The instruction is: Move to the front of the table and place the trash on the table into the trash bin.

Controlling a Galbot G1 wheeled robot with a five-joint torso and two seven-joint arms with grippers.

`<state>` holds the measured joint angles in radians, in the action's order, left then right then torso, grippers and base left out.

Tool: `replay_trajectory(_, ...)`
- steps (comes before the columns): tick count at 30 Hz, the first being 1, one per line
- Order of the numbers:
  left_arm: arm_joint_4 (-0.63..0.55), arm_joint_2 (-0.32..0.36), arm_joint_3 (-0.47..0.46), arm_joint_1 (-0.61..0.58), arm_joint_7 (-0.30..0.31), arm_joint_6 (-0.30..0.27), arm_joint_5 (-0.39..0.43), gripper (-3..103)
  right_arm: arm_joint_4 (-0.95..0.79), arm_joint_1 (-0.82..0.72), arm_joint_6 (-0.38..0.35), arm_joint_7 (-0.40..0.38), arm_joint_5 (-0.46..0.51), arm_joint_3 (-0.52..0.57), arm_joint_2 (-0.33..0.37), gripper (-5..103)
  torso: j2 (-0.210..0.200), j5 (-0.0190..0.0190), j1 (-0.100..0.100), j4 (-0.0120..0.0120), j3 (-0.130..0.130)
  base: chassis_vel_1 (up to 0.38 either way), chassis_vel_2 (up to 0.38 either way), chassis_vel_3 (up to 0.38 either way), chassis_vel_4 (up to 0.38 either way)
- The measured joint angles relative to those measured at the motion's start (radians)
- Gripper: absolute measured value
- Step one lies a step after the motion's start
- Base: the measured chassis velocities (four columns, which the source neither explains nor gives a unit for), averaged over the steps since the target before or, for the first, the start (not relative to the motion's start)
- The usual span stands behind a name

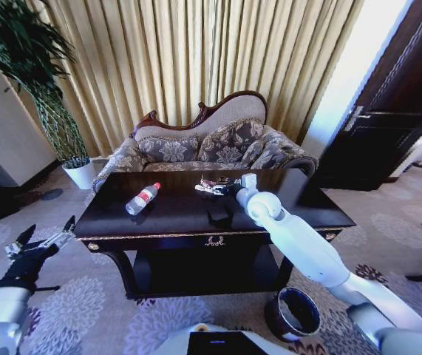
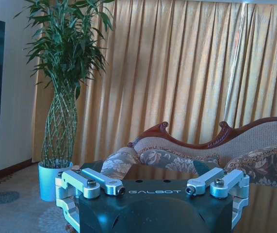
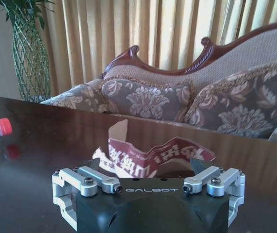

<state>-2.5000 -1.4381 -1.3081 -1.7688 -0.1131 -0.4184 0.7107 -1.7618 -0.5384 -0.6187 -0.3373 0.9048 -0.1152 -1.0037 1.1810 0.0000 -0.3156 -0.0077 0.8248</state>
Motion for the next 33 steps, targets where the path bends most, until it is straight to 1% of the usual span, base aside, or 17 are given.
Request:
replay_trajectory(4,0.0,-0.002,-0.005,-0.004,0.001,0.0,0.003,100,0.051,0.019,0.0,-0.005,0.002,-0.008,-0.047,100,0.0,0.0,0.0,0.0005,0.0,0.0,0.0,0.0,0.0)
replay_trajectory(8,0.0,0.007,-0.014,-0.004,0.002,0.0,0.01,100,0.077,0.024,0.0,-0.007,-0.011,-0.016,-0.066,100,0.0,-0.0001,0.0,0.0003,0.0,0.0,0.0,0.0,0.0)
replay_trajectory(15,0.0,0.0,-0.015,-0.004,0.003,0.0,0.011,100,0.1,0.031,0.002,-0.008,-0.011,-0.019,-0.087,100,0.0,0.0,0.0,0.0002,0.0,0.0,0.0,0.0,0.0)
replay_trajectory(19,0.0,0.0,-0.015,-0.002,0.003,0.0,0.011,100,0.112,0.041,0.004,-0.007,-0.01,-0.023,-0.104,100,0.0,-0.0001,0.0,0.0002,0.0,0.0,0.0,0.0,0.0)
replay_trajectory(21,0.0,0.001,-0.015,-0.001,0.004,0.0,0.011,100,0.132,0.052,0.005,-0.006,-0.01,-0.028,-0.124,100,0.0,-0.0001,0.0,0.0003,0.0,0.0,0.0,0.0,0.0)
replay_trajectory(24,0.0,0.0,-0.016,-0.001,0.004,0.0,0.011,100,0.138,0.055,0.006,-0.005,-0.011,-0.03,-0.13,100,0.0,0.0,0.0,0.0003,0.0,0.0,0.0,0.0,0.0)
replay_trajectory(26,0.0,-0.002,-0.022,-0.003,0.004,0.0,0.011,100,0.157,0.063,0.007,-0.004,-0.017,-0.036,-0.149,100,0.0,-0.0001,0.0,0.0003,0.0,0.0,0.0,0.0,0.0)
replay_trajectory(33,0.0,-0.004,-0.032,-0.006,0.003,0.002,0.016,100,0.193,0.07,0.024,0.012,-0.044,-0.045,-0.168,100,0.0,-0.0001,0.0,0.0003,0.0,0.0,0.0,0.0,0.0)
